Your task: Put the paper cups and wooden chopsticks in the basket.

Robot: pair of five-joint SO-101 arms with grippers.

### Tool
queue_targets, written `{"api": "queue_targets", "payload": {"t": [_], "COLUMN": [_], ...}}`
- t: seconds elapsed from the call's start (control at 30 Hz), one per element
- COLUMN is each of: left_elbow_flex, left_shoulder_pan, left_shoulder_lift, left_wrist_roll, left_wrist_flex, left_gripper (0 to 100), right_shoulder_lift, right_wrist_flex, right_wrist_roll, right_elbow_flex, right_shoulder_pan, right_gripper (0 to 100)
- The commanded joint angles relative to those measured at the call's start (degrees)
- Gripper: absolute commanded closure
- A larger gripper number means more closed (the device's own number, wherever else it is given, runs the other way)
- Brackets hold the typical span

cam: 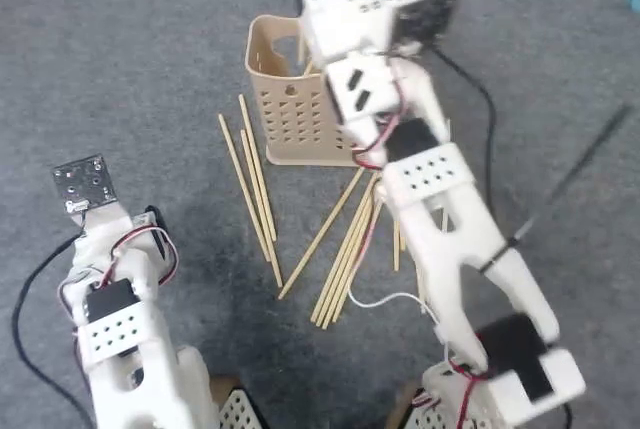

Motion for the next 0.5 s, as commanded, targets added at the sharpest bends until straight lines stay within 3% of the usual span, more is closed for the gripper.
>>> {"api": "queue_targets", "payload": {"t": [0.0,0.1,0.27,0.47], "left_elbow_flex": [-0.1,-0.1,-0.1,-0.1], "left_shoulder_pan": [0.4,0.4,0.5,0.5], "left_shoulder_lift": [-1.0,-1.0,-1.0,-1.0], "left_wrist_roll": [-0.2,-0.2,-0.2,-0.2], "left_wrist_flex": [-1.8,-1.8,-1.8,-1.8], "left_gripper": [83,83,83,83], "right_shoulder_lift": [1.1,3.0,2.8,-5.5], "right_wrist_flex": [-1.4,-0.3,9.4,17.8], "right_wrist_roll": [0.0,0.1,-0.2,-1.2], "right_elbow_flex": [-3.4,-3.3,-3.0,-2.7], "right_shoulder_pan": [-0.4,-0.1,-0.4,-0.1], "right_gripper": [98.8,97.7,83.8,87.5]}}
